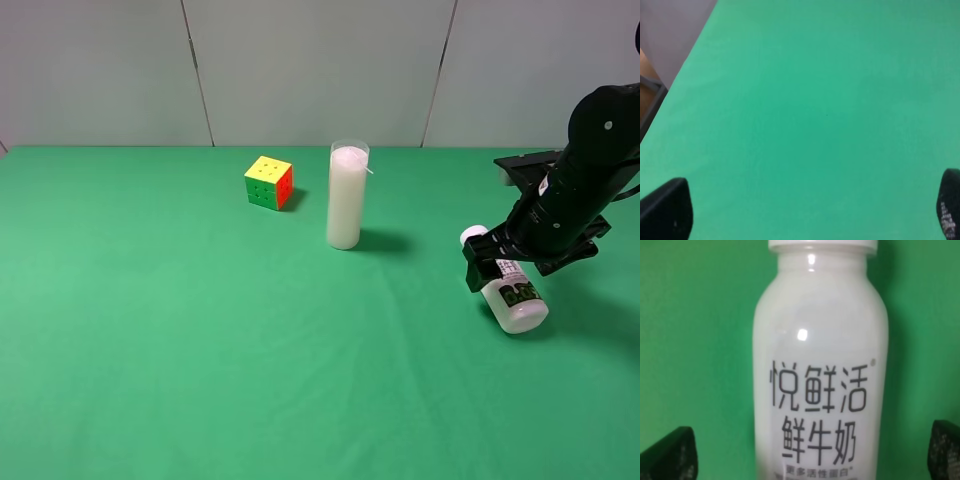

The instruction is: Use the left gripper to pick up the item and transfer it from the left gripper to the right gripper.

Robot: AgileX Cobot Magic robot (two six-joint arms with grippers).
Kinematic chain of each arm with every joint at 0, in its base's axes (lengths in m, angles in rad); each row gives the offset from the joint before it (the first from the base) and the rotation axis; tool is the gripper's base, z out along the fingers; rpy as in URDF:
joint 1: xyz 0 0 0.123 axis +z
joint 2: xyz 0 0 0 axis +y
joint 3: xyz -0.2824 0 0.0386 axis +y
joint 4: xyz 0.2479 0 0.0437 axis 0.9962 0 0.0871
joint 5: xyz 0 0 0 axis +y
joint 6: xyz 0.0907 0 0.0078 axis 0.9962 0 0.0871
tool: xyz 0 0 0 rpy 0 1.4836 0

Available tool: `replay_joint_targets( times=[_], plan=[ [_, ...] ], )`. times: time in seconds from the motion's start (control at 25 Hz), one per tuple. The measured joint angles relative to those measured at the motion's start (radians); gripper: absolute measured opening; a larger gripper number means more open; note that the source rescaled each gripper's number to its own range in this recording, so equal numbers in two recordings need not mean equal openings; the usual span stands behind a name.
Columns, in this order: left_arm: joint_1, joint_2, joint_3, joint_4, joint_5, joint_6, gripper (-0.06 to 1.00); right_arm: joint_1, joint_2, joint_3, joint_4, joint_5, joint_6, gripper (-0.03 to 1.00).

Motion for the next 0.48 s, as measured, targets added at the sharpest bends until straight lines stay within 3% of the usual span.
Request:
replay_joint_targets(
  times=[0.48],
  plan=[
    [0.000, 0.000, 0.000, 0.000, 0.000, 0.000, 0.94, 0.000, -0.149, 0.000, 0.001, 0.110, -0.001, 1.00]
  ],
)
